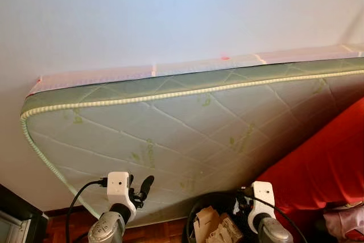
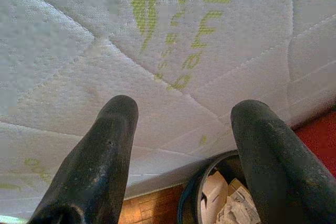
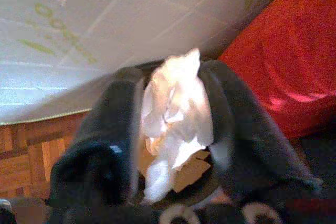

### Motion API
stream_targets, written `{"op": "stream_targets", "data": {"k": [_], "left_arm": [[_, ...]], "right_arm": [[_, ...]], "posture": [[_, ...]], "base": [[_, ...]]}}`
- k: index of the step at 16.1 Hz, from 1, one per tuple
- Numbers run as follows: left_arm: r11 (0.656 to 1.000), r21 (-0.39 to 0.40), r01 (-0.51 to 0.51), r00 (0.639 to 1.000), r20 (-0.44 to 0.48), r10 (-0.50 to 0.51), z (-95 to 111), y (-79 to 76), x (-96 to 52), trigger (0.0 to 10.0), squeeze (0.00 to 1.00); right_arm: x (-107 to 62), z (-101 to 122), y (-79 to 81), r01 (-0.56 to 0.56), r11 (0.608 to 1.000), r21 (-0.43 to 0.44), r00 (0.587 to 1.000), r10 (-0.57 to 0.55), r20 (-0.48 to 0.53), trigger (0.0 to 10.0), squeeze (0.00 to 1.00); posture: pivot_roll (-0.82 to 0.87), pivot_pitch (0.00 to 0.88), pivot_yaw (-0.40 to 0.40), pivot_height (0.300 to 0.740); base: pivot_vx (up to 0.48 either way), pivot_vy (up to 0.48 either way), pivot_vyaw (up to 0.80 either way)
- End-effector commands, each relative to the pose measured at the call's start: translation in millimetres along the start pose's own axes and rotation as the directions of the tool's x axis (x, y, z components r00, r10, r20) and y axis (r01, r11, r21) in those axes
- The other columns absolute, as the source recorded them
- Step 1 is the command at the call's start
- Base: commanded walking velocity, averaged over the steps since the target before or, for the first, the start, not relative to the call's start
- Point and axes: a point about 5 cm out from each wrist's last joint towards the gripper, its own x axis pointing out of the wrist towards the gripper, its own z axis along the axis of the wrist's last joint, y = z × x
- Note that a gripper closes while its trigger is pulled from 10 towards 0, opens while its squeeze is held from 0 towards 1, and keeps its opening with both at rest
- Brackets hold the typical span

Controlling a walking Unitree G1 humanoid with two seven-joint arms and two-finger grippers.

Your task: Clean up the room

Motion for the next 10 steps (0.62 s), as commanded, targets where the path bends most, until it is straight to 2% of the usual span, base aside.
{"op": "stream_targets", "data": {"k": [1,6,10], "left_arm": [[1.0,-0.016,-0.002,1.0,-0.004,0.002,-0.8,-0.7,-1.5,10.0,0.0],[1.0,-0.014,0.0,1.0,-0.006,0.0,-0.1,-0.7,-1.8,10.0,0.0],[1.0,-0.014,0.002,1.0,-0.009,-0.002,0.1,-1.5,-1.2,10.0,0.0]], "right_arm": [[-1.2,-4.2,-2.3,0.008,1.0,-0.006,1.0,-0.008,-0.021,10.0,1.0],[-1.8,-7.0,-1.7,0.003,1.0,-0.017,0.999,-0.004,-0.037,10.0,1.0],[-2.6,-10.6,1.8,-0.063,0.997,0.042,0.997,0.065,-0.05,10.0,1.0]], "posture": [[0.17,0.05,-0.036,0.74],[0.17,0.049,-0.035,0.74],[0.17,0.047,-0.035,0.74]], "base": [[0.0,0.0,0.0],[0.0,0.0,0.0],[0.0,0.0,0.0]]}}
